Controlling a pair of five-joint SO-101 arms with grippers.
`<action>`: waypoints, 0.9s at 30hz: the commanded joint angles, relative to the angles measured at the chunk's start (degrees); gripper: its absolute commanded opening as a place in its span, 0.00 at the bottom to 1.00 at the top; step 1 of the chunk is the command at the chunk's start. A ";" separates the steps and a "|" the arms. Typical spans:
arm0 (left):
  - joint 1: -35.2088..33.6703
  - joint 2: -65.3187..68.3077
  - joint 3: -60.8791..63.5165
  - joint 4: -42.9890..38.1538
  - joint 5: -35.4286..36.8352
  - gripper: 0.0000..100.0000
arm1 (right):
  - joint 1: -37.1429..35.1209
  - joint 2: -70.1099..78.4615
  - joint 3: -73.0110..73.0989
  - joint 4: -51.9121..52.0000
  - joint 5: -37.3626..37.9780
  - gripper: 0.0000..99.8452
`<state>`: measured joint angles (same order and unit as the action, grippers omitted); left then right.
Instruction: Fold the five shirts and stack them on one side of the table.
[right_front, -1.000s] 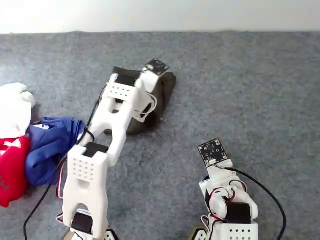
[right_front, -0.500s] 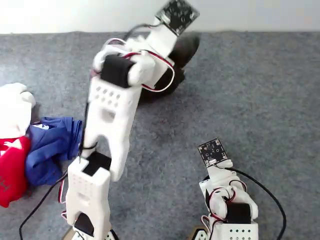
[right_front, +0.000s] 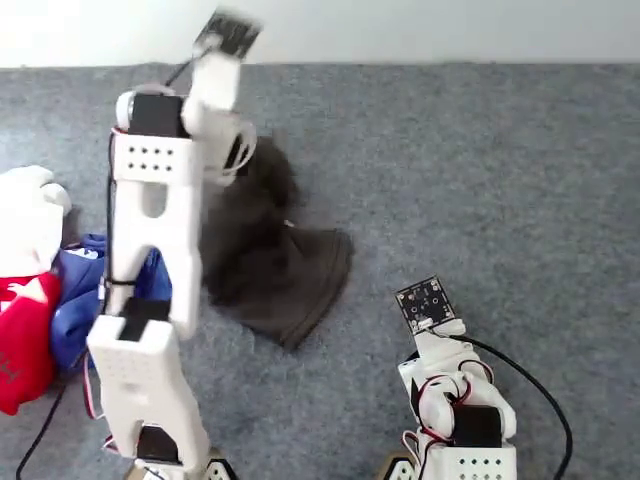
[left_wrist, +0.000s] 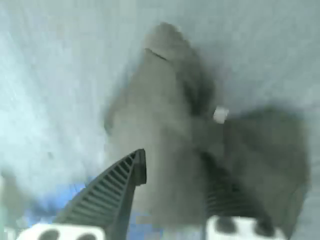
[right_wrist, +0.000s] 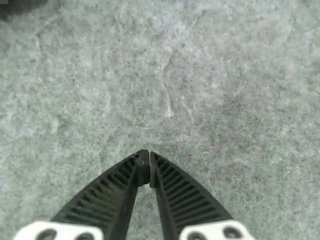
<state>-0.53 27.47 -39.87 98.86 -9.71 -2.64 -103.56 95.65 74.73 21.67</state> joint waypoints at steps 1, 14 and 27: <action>-5.36 0.53 4.35 -0.53 -0.35 0.24 | 0.04 -0.31 0.70 0.31 -0.26 0.02; -12.31 -19.43 32.04 1.49 -10.81 0.23 | 0.04 -0.31 0.70 0.31 -0.26 0.02; -20.48 -27.34 66.68 -28.48 -18.55 0.03 | 0.04 -0.31 0.70 0.31 -0.26 0.02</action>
<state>-19.60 3.12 22.81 78.29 -24.84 -2.64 -103.56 95.65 74.73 21.67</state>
